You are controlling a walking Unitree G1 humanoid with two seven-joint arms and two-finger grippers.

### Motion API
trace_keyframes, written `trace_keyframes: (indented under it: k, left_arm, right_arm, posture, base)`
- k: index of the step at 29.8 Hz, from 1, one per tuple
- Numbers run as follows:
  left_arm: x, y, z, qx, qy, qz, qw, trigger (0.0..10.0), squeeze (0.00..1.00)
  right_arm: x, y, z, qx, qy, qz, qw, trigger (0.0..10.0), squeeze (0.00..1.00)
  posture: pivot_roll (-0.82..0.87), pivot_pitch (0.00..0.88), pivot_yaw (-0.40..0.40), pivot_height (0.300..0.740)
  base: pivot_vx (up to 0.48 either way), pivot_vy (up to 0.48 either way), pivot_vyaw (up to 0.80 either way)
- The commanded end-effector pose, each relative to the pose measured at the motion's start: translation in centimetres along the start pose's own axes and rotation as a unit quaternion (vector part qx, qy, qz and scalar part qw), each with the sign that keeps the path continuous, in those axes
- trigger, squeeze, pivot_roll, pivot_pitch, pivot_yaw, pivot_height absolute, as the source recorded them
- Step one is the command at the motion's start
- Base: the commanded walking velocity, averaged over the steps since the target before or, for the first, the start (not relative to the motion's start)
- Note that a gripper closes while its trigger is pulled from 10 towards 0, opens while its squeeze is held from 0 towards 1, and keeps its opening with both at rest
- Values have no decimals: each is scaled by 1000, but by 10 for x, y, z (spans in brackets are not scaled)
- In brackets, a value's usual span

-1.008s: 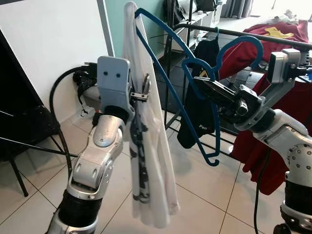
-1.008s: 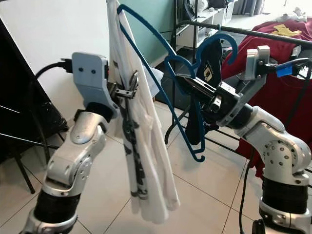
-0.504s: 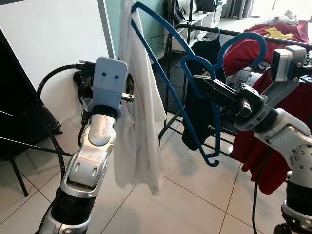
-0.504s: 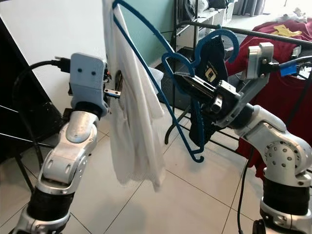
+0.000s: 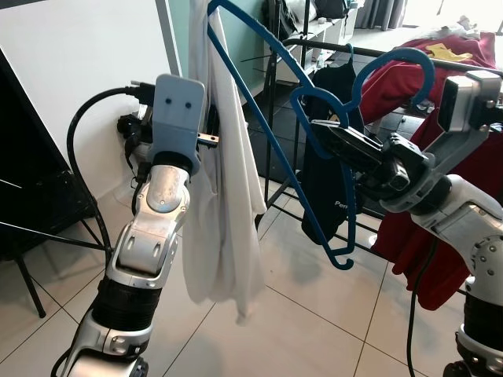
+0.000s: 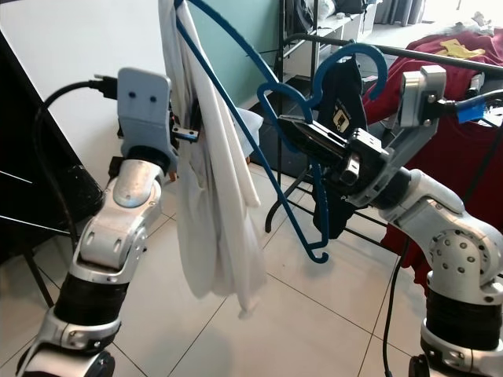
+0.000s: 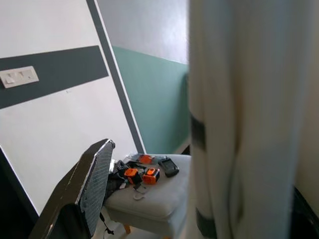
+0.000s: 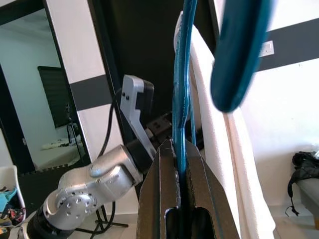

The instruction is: Hang hanger

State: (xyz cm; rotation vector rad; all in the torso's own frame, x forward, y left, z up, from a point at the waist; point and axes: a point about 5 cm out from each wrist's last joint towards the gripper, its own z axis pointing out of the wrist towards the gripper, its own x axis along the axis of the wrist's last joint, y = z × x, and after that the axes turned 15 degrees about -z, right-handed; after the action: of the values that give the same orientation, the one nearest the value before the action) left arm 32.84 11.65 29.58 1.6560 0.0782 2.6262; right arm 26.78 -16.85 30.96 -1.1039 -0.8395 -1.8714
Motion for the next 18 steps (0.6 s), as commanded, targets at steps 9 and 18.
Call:
trace_keyframes:
  k: [9,18]
  left_arm:
    - [17,-14,-3,17,30,12,999,10000,0]
    - [17,-8,-10,5,23,7,1000,10000,0]
  right_arm:
    - [1,2,1,-7,2,-6,1000,10000,0]
    - [1,4,1,-12,-2,-7,1000,10000,0]
  posture:
    - [-77,73,63,740]
    - [-75,75,59,740]
  base:
    - [0,0,0]
    - [0,0,0]
